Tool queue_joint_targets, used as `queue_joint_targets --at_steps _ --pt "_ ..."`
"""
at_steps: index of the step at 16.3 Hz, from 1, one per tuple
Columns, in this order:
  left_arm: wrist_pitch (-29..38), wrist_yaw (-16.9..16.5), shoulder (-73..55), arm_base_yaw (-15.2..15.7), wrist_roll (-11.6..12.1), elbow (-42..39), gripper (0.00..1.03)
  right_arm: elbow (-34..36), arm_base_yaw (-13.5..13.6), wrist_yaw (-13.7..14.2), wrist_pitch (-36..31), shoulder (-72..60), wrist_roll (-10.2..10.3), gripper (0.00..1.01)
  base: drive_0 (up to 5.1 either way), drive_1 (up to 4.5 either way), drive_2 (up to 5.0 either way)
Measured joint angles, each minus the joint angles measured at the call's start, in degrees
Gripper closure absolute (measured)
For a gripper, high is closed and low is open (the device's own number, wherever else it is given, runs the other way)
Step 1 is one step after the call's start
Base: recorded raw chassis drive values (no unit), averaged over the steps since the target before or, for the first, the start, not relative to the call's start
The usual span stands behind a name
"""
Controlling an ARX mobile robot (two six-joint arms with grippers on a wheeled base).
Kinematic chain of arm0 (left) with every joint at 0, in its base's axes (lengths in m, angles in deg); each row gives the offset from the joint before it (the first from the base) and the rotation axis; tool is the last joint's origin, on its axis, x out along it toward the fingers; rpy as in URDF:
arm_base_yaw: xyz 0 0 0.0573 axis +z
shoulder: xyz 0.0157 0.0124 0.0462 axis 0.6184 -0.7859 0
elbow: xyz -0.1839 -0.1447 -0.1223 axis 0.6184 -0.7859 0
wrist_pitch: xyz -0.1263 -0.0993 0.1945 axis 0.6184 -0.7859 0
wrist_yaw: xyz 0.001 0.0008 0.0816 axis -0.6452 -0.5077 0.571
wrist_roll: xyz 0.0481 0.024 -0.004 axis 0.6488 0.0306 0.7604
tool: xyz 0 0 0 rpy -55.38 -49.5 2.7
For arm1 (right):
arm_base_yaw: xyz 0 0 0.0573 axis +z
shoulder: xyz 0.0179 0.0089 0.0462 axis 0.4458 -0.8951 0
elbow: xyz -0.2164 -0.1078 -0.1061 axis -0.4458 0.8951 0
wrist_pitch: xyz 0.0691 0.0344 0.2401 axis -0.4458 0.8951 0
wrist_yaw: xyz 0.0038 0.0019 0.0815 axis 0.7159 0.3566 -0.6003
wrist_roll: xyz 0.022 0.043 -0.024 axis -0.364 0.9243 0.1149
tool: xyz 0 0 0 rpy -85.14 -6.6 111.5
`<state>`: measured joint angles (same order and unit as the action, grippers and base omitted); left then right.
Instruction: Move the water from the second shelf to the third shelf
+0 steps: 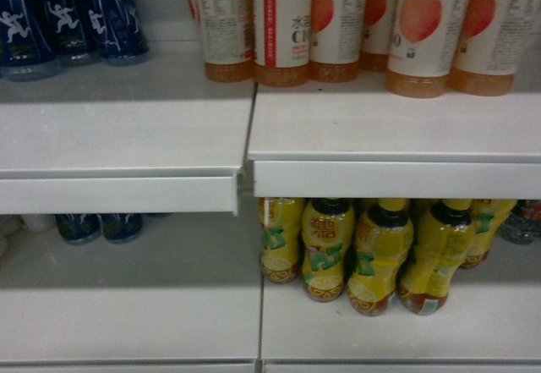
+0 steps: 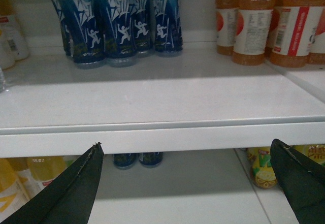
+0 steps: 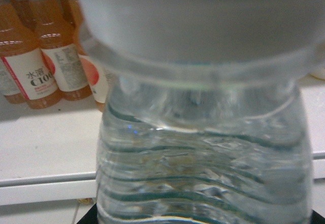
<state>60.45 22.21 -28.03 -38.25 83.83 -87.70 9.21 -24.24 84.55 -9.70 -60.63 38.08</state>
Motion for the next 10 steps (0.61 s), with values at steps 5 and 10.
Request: queue_joint_targets --at_steps 5,10 --pt "-0.04 0.00 0.00 0.00 0.00 0.00 0.05 0.00 0.00 -0.02 0.09 -0.09 0.00 0.58 -4.8 2.38 2.4" --pt "-0.02 -0.02 0.00 0.00 0.00 0.00 0.05 0.00 0.00 0.09 -0.09 0.00 0.00 0.58 -4.7 2.42 2.4"
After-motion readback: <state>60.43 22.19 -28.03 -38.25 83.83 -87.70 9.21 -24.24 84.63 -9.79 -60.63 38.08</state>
